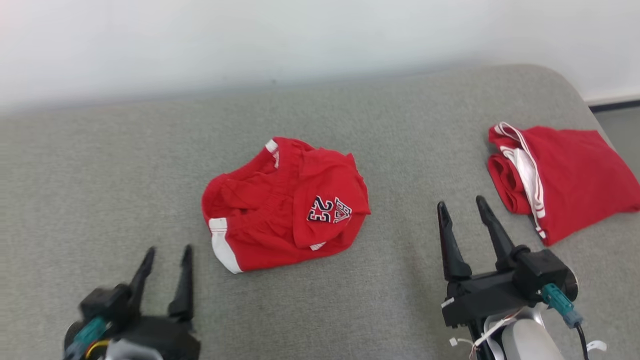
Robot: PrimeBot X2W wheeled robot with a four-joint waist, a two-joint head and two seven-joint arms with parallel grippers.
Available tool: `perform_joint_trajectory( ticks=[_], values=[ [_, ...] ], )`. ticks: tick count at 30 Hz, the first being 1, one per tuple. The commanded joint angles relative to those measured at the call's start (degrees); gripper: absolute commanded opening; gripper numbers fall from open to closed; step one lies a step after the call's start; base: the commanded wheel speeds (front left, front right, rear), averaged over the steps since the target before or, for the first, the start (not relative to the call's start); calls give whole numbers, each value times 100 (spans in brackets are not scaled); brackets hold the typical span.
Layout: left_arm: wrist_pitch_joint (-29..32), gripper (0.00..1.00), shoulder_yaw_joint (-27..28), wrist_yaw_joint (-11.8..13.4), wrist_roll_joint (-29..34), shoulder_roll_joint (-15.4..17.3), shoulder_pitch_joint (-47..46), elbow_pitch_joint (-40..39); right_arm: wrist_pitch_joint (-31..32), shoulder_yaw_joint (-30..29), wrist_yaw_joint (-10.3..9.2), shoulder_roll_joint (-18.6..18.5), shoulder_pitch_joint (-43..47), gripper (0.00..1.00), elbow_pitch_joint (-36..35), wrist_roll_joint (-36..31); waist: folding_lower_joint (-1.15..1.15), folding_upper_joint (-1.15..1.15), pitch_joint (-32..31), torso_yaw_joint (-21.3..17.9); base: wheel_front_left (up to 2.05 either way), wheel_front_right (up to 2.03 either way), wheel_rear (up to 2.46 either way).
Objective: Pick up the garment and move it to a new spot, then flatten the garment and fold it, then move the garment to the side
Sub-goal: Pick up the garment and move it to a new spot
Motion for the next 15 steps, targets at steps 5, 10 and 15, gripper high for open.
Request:
perform_joint_trajectory(
  ticks=[5, 10, 15],
  values=[
    [-17, 100, 903, 16, 515, -268, 820, -566, 1, 45, -18, 7, 221, 100, 105, -32, 0, 0, -388, 258, 0, 0, 0],
    [-17, 100, 1446, 9, 977, -455, 1393, -949, 1, 113, -18, 7, 362, 100, 234, -54, 0, 0, -530, 326, 0, 0, 0],
    [-17, 100, 1743, 7, 1254, -561, 1670, -1145, 1, 122, -17, 6, 436, 100, 298, -72, 0, 0, -574, 398, 0, 0, 0]
  ],
)
